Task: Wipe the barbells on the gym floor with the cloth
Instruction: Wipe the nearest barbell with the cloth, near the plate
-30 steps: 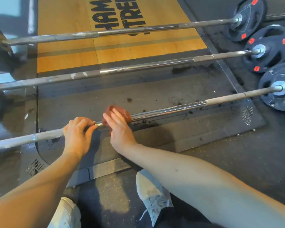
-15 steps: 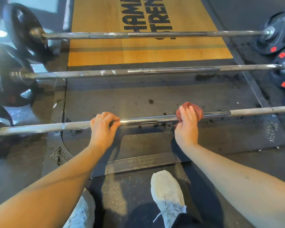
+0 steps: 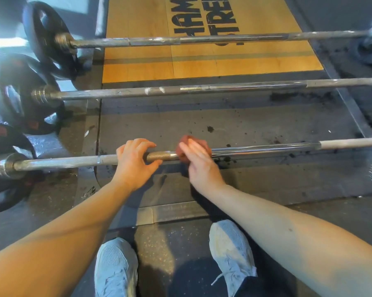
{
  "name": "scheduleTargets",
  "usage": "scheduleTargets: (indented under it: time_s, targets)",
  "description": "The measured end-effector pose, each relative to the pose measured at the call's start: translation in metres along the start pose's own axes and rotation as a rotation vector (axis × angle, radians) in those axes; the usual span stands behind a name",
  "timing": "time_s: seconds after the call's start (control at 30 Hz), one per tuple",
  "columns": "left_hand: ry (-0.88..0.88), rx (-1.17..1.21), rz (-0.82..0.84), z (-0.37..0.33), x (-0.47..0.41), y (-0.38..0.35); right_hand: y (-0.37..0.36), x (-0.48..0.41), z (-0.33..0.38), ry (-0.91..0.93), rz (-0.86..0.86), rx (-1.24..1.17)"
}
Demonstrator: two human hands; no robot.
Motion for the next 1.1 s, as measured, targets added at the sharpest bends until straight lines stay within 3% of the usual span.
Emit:
scheduleTargets:
  time_s: [0.13, 0.23, 0.6, 0.7, 0.83, 0.9, 1.0, 1.1]
  targets:
    - [-0.009, 0.008, 0.143, -0.007, -0.01, -0.017, 0.054, 0.021, -0.06, -0.222, -0.11, -0.004]
    - [0.017, 0.033, 0.13, -0.004, -0.013, -0.017, 0.074, 0.032, -0.078, -0.355, -0.226, -0.101]
    - [-0.158, -0.098, 0.051, -0.01, -0.014, -0.02, 0.062, 0.03, -0.063, -0.339, -0.252, -0.127]
    - [-0.131, -0.066, 0.061, -0.006, -0.016, -0.019, 0.064, 0.029, -0.064, -0.361, -0.258, -0.126]
    - [0.102, -0.049, 0.28, 0.008, -0.03, -0.028, 0.068, 0.031, -0.065, -0.362, -0.26, -0.114]
    - [0.228, 0.141, 0.451, 0.012, -0.039, -0.036, 0.07, 0.031, -0.068, -0.358, -0.265, -0.102]
    - [0.274, 0.394, 0.696, 0.0, -0.044, -0.042, 0.073, 0.033, -0.078, -0.385, -0.269, -0.069]
    - [0.29, 0.408, 0.732, -0.005, -0.042, -0.041, 0.071, 0.029, -0.08, -0.363, -0.281, 0.007]
Point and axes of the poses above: each hand's wrist, its own x-axis away from the middle knuckle, its own y-axis out of the back of the hand, z = x × y, the point moved 9 cm from there along -x, towards the middle knuckle, and after that the axes turned 4 degrees about x, right-handed, at the moved point
